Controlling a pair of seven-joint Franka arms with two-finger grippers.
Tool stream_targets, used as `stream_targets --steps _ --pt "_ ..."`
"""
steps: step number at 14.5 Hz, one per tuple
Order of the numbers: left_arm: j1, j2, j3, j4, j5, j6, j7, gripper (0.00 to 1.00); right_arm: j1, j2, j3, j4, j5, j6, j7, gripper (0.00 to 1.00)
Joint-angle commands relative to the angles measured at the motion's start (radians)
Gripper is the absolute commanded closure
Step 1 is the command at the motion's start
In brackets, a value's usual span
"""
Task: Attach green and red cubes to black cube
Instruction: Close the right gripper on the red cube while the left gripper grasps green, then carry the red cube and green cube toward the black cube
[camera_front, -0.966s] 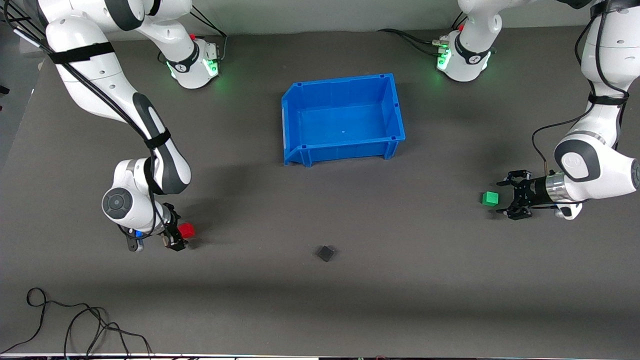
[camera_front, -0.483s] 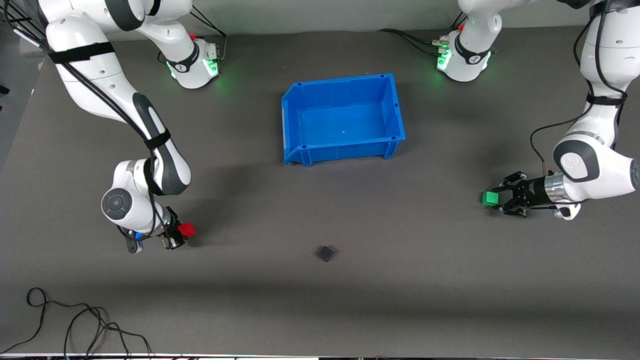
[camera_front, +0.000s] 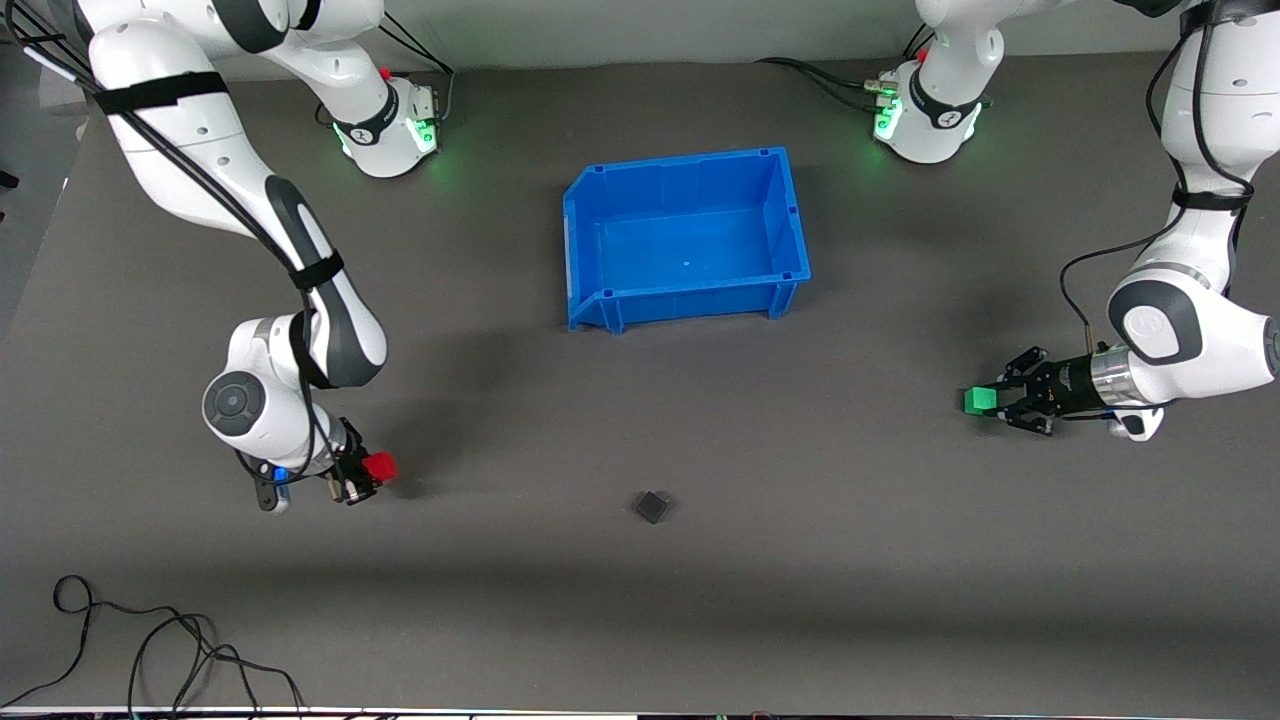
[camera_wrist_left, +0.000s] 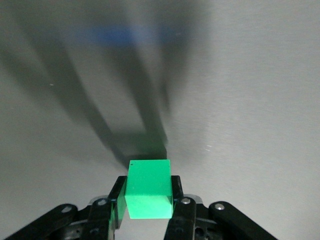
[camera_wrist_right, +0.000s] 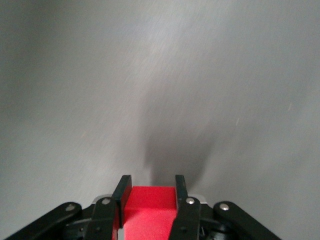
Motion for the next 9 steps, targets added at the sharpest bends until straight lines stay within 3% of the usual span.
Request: stream_targets --steps 1,5,9 --pt "-0.016 -0.018 0.002 0.09 -0.011 -0.058 -0.103 0.73 0.068 -0.028 0.009 0.026 0.006 -0.013 0.176 0.74" --pt "-0.078 0.049 -0.039 0.245 -0.013 -0.041 -0.278 0.73 0.071 0.002 0.1 0.113 0.006 -0.048 0.376 0.71" --pt "-0.19 0.133 -0.043 0.403 -0.019 -0.038 -0.403 0.73 0.102 0.121 0.187 0.316 0.006 -0.082 0.604 0.71"
